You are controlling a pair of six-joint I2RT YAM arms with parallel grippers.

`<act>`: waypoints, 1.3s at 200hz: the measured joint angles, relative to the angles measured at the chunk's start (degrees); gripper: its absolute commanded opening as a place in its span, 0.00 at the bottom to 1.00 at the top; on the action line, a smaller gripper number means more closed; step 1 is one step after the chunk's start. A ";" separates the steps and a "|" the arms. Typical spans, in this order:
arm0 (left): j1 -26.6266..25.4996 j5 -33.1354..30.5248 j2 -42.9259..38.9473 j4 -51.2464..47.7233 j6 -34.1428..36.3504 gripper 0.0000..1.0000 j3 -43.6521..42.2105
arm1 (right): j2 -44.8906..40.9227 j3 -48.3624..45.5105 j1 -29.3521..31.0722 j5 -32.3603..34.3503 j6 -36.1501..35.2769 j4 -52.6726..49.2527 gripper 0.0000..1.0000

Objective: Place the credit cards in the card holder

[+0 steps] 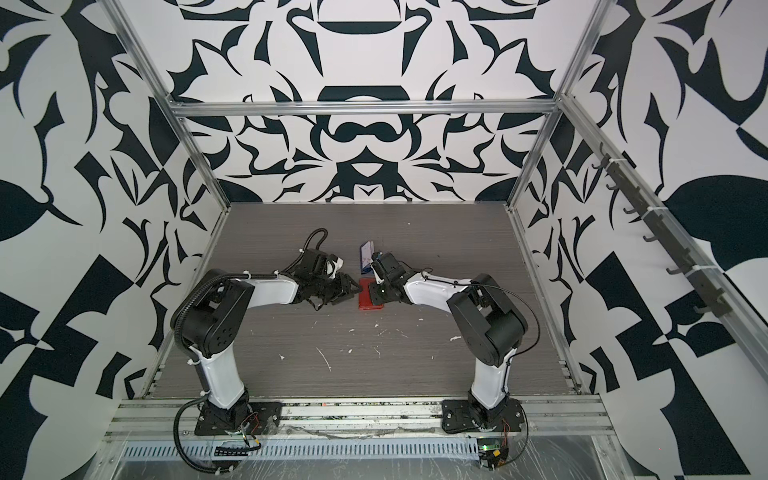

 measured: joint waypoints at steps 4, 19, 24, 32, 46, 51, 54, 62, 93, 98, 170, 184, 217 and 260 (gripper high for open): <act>-0.02 0.07 0.22 0.04 -0.02 0.44 0.13 | 0.09 0.02 0.07 0.09 0.04 0.04 0.41; -0.11 0.61 0.85 0.37 -0.09 0.42 0.44 | 0.28 0.04 0.28 0.79 0.50 0.07 0.40; -0.11 0.72 1.03 0.44 -0.09 0.42 0.57 | 0.31 0.04 0.39 1.14 0.72 0.07 0.39; -0.15 0.92 1.40 0.50 -0.09 0.41 0.92 | 0.42 0.04 0.48 1.66 1.07 0.09 0.38; -0.22 1.18 2.14 0.66 -0.13 0.37 1.55 | 0.57 0.04 0.66 2.69 1.57 0.13 0.35; -0.24 1.29 2.45 0.74 -0.09 0.36 1.77 | 0.70 0.04 0.81 3.10 1.77 0.15 0.34; -0.26 1.49 2.56 0.83 -0.13 0.35 1.79 | 0.72 0.04 0.85 3.28 1.90 0.17 0.34; -0.31 1.75 2.86 0.92 -0.13 0.32 2.03 | 0.83 0.07 0.92 3.82 2.19 0.24 0.32; -0.50 1.97 3.74 0.81 -0.02 0.14 2.32 | 1.11 0.17 1.49 6.03 2.95 0.20 0.24; -0.48 1.81 3.82 0.63 -0.07 0.11 2.34 | 1.18 0.28 1.55 6.34 3.02 0.15 0.22; -0.44 0.96 3.89 0.04 0.17 0.04 2.34 | 1.51 1.57 2.23 8.85 3.98 -0.11 0.00; -0.52 0.57 3.76 -0.17 0.35 0.04 2.34 | 1.42 1.53 2.23 9.53 4.07 -0.11 0.00; -0.81 -0.72 3.13 -1.29 0.90 0.04 2.34 | -0.81 -0.42 2.21 12.15 4.39 -1.01 0.00; -0.85 -1.44 2.29 -2.27 1.66 0.25 2.05 | -4.20 -1.66 1.88 13.07 5.09 -1.81 0.00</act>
